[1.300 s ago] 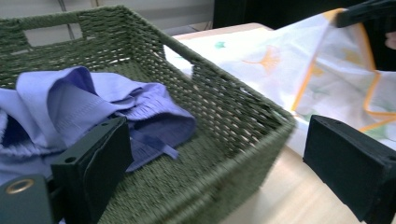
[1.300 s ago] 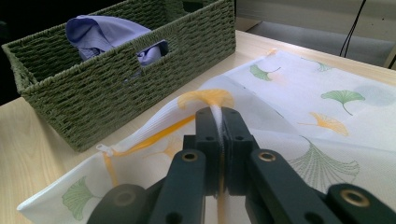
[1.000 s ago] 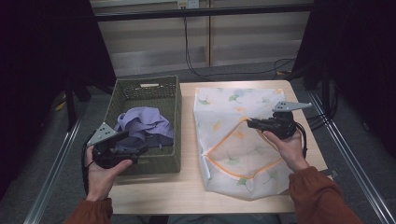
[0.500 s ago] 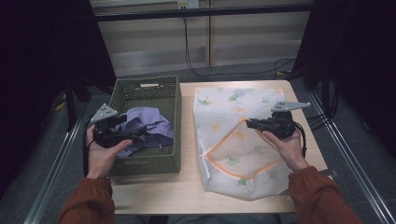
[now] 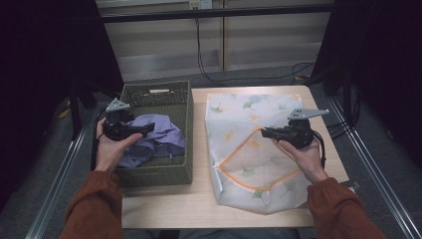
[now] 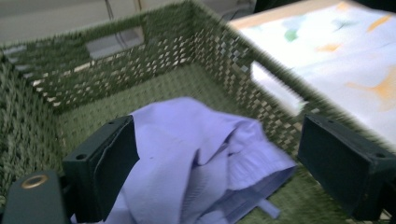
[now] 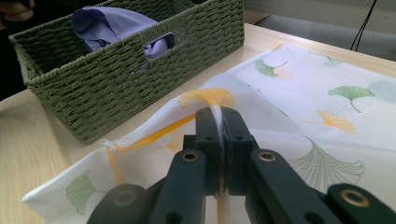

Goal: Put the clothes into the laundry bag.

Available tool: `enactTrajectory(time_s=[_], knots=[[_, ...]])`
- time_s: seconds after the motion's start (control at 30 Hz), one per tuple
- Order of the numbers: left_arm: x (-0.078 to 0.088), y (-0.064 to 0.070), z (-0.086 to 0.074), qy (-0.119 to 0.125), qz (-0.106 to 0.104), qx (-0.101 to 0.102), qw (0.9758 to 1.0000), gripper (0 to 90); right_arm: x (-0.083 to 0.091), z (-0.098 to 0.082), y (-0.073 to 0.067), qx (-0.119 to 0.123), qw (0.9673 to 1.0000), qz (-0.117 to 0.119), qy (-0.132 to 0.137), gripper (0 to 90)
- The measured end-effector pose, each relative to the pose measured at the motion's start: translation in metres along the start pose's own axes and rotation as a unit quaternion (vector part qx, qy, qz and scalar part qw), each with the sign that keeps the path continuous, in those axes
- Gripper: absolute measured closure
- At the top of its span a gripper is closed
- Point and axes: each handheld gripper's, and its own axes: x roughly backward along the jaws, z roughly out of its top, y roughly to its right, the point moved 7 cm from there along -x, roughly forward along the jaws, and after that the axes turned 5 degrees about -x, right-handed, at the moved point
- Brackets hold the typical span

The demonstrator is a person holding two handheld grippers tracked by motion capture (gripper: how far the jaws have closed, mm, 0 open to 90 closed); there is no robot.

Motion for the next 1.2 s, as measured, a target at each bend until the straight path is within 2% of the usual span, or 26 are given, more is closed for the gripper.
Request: enactTrajectory(time_s=[0.1, 0.13, 0.17, 0.27, 0.37, 0.43, 0.47, 0.53, 0.57, 0.6, 0.73, 0.77, 0.8, 0.87, 0.97, 1.03, 1.1, 1.2], knots=[[-0.008, -0.006, -0.003, -0.013, 0.006, 0.003, 0.9999, 11.3, -0.001, 0.000, -0.001, 0.003, 1.0000, 0.001, -0.002, 87.7], [-0.011, -0.008, -0.005, -0.018, 0.004, 0.009, 0.9998, 10.5, -0.001, 0.000, -0.001, 0.002, 1.0000, 0.001, -0.002, 87.7], [-0.013, -0.009, -0.006, -0.028, 0.002, 0.005, 0.9996, 8.7, -0.001, -0.001, 0.000, 0.003, 1.0000, 0.002, -0.004, 87.7], [-0.020, -0.012, -0.007, -0.036, 0.012, 0.007, 0.9992, 8.6, -0.002, -0.001, 0.000, 0.003, 1.0000, 0.002, -0.005, 87.7], [-0.028, -0.017, -0.010, -0.058, 0.014, 0.011, 0.9981, 8.2, -0.002, -0.002, 0.000, 0.003, 1.0000, 0.002, -0.005, 87.7], [-0.031, -0.019, -0.012, -0.073, 0.026, 0.002, 0.9970, 9.2, -0.003, -0.002, -0.001, 0.003, 1.0000, 0.001, -0.007, 87.7], [-0.032, -0.020, -0.012, -0.083, 0.026, -0.006, 0.9962, 10.5, -0.003, -0.002, -0.001, 0.004, 1.0000, 0.002, -0.006, 87.7], [-0.035, -0.024, -0.013, -0.096, 0.035, -0.008, 0.9947, 12.4, -0.004, -0.002, -0.001, 0.001, 1.0000, 0.004, -0.006, 87.7], [-0.038, -0.024, -0.014, -0.106, 0.029, -0.008, 0.9939, 12.2, -0.005, -0.002, -0.001, -0.001, 1.0000, 0.003, -0.006, 87.7], [-0.040, -0.027, -0.016, -0.115, 0.034, -0.011, 0.9927, 11.9, -0.005, -0.003, -0.001, 0.001, 1.0000, 0.003, -0.008, 87.7], [-0.048, -0.030, -0.023, -0.130, 0.021, 0.012, 0.9913, 10.2, -0.006, -0.003, -0.002, 0.000, 0.9999, 0.004, -0.010, 87.7], [-0.051, -0.030, -0.025, -0.133, 0.020, 0.009, 0.9908, 8.9, -0.006, -0.003, -0.002, 0.000, 0.9999, 0.004, -0.010, 87.7], [-0.052, -0.031, -0.027, -0.148, 0.014, 0.003, 0.9889, 8.5, -0.006, -0.003, -0.001, 0.001, 0.9999, 0.003, -0.010, 87.7], [-0.058, -0.031, -0.030, -0.161, 0.013, 0.003, 0.9869, 8.4, -0.005, -0.004, -0.001, 0.002, 0.9999, 0.003, -0.011, 87.7], [-0.063, -0.031, -0.032, -0.162, 0.008, 0.009, 0.9868, 8.4, -0.006, -0.004, -0.001, -0.001, 0.9999, 0.003, -0.010, 87.7], [-0.065, -0.034, -0.037, -0.189, 0.013, 0.004, 0.9819, 8.4, -0.006, -0.004, -0.001, -0.001, 0.9999, 0.003, -0.011, 87.8], [-0.069, -0.035, -0.040, -0.187, 0.011, 0.020, 0.9821, 8.1, -0.006, -0.004, 0.000, -0.001, 0.9999, 0.003, -0.011, 87.8], [-0.073, -0.035, -0.043, -0.194, 0.012, 0.015, 0.9808, 7.4, -0.006, -0.005, 0.000, 0.000, 0.9999, 0.002, -0.013, 87.7]])
